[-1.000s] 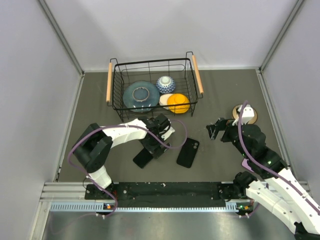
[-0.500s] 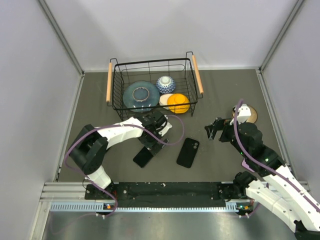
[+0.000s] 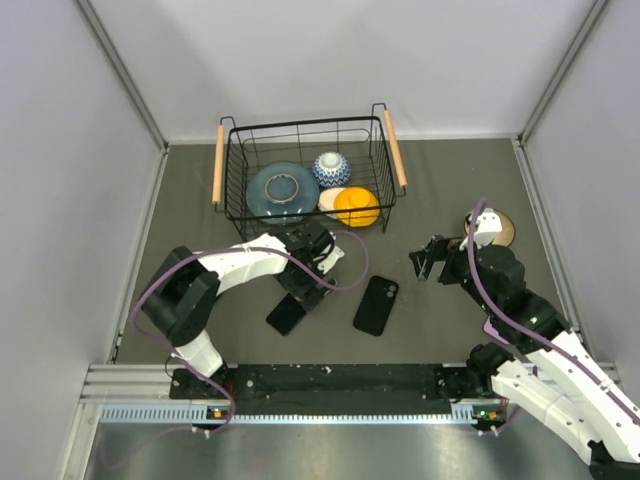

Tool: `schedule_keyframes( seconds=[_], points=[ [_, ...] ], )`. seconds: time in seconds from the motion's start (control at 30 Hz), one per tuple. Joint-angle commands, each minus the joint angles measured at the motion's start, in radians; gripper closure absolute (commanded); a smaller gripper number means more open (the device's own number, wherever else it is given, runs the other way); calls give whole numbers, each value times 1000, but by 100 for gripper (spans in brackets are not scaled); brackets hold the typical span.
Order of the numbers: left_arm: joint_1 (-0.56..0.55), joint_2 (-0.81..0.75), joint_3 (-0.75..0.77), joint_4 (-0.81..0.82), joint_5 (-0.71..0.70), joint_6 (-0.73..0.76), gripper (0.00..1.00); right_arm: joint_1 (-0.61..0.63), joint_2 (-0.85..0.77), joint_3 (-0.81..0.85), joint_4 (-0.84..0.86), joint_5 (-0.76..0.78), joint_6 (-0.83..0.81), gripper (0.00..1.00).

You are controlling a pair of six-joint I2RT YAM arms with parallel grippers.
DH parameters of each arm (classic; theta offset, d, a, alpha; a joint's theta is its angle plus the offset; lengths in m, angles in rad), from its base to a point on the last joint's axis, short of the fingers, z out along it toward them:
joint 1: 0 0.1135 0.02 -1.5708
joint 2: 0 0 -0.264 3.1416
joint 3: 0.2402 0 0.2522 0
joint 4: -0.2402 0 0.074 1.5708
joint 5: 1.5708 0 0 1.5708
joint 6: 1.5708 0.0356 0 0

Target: Put the phone into the phone case

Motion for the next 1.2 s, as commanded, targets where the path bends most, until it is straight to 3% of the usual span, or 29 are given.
schedule_keyframes(
  seconds=[0.0, 0.27, 0.47, 0.57, 0.67, 0.87, 0.97, 1.07, 1.17],
  points=[
    [3, 24, 6, 13, 38, -1, 6, 5, -8, 3, 11, 0, 8, 1],
    [2, 58, 11, 24, 60, -14, 10, 6, -6, 1, -1, 6, 19, 1],
    [2, 61, 9, 35, 76, -15, 21, 6, -5, 0, -3, -15, 74, 1],
    [2, 29, -9, 61, 118, -20, 32, 5, -14, -16, -3, -23, 141, 5],
    [3, -6, -29, 94, 136, -43, 38, 5, -35, -59, 29, -48, 226, 9],
    [3, -52, -60, 134, 208, -101, 41, 5, -38, -256, 281, -245, 443, 18],
    [3, -84, -75, 165, 261, -132, 41, 8, -6, -359, 440, -317, 556, 28],
    [3, -118, -90, 197, 323, -166, 42, 17, 52, -418, 580, -342, 632, 38],
    [2, -141, -103, 237, 391, -201, 43, 42, 126, -439, 646, -330, 680, 39]
  ],
)
